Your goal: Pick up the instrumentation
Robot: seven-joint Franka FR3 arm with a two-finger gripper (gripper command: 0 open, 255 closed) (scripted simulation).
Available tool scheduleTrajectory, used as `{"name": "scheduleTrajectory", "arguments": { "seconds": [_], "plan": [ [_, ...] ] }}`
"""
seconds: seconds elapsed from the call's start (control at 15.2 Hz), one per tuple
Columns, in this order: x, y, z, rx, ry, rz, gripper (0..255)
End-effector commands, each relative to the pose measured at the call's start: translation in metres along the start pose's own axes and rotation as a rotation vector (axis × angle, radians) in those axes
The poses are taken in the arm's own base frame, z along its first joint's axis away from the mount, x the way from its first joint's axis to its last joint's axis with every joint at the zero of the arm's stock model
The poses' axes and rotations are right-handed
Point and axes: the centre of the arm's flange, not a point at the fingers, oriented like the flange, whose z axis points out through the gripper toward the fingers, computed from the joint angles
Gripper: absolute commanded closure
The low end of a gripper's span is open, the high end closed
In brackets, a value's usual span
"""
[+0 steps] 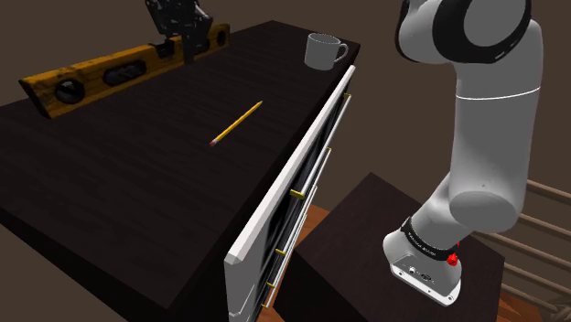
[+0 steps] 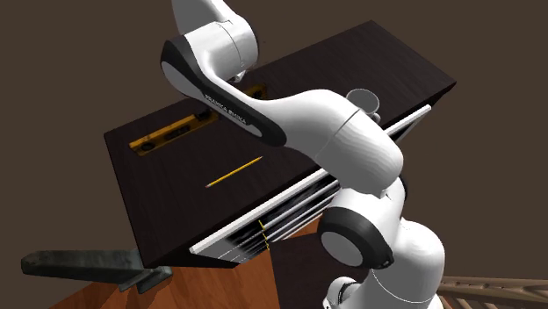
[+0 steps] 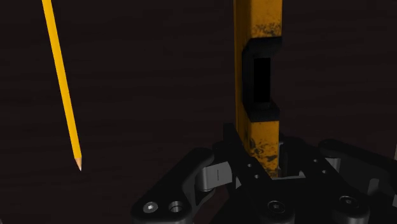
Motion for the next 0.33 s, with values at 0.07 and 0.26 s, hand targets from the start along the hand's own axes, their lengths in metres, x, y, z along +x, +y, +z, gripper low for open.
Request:
{"name": "scheduleTrajectory", "arguments": {
  "seconds": [0.07, 0.26],
  "plan": [
    [-0.001, 0.001, -0.017, 0.0, 0.0, 0.0, 255],
    [-0.002, 0.001, -0.023, 0.0, 0.0, 0.0, 255]
  ]
}}
